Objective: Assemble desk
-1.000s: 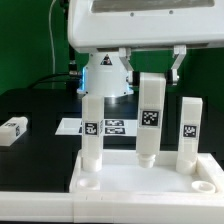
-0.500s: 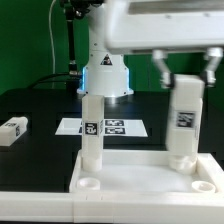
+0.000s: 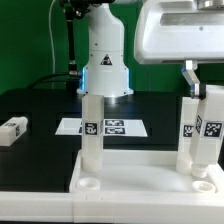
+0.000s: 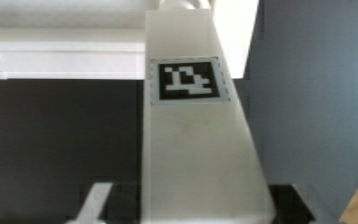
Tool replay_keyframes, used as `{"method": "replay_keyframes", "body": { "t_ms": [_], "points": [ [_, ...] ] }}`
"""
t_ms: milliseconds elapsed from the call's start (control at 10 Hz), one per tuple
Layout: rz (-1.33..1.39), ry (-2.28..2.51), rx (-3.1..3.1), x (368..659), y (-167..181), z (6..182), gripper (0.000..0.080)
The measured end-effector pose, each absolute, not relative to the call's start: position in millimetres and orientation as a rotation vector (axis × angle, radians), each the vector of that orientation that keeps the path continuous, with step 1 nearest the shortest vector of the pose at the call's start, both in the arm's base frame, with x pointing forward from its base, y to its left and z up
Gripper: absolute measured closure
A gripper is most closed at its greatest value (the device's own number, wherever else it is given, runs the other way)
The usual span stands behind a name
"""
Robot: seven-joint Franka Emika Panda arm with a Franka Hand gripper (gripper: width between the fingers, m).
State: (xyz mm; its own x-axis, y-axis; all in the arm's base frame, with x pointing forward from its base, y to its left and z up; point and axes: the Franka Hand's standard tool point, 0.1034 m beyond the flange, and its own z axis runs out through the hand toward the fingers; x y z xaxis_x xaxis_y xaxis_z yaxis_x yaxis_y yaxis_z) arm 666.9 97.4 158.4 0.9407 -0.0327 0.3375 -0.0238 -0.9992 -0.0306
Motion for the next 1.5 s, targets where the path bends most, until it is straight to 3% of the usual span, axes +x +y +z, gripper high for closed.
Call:
{"method": "replay_keyframes", "body": {
  "t_ms": [400,1500],
  "points": [
    [-0.580,0.002,-3.060,662,113,150.1,0.0507],
    [-0.566,0.010,-3.075,666,105,136.3,0.0507]
  ]
}}
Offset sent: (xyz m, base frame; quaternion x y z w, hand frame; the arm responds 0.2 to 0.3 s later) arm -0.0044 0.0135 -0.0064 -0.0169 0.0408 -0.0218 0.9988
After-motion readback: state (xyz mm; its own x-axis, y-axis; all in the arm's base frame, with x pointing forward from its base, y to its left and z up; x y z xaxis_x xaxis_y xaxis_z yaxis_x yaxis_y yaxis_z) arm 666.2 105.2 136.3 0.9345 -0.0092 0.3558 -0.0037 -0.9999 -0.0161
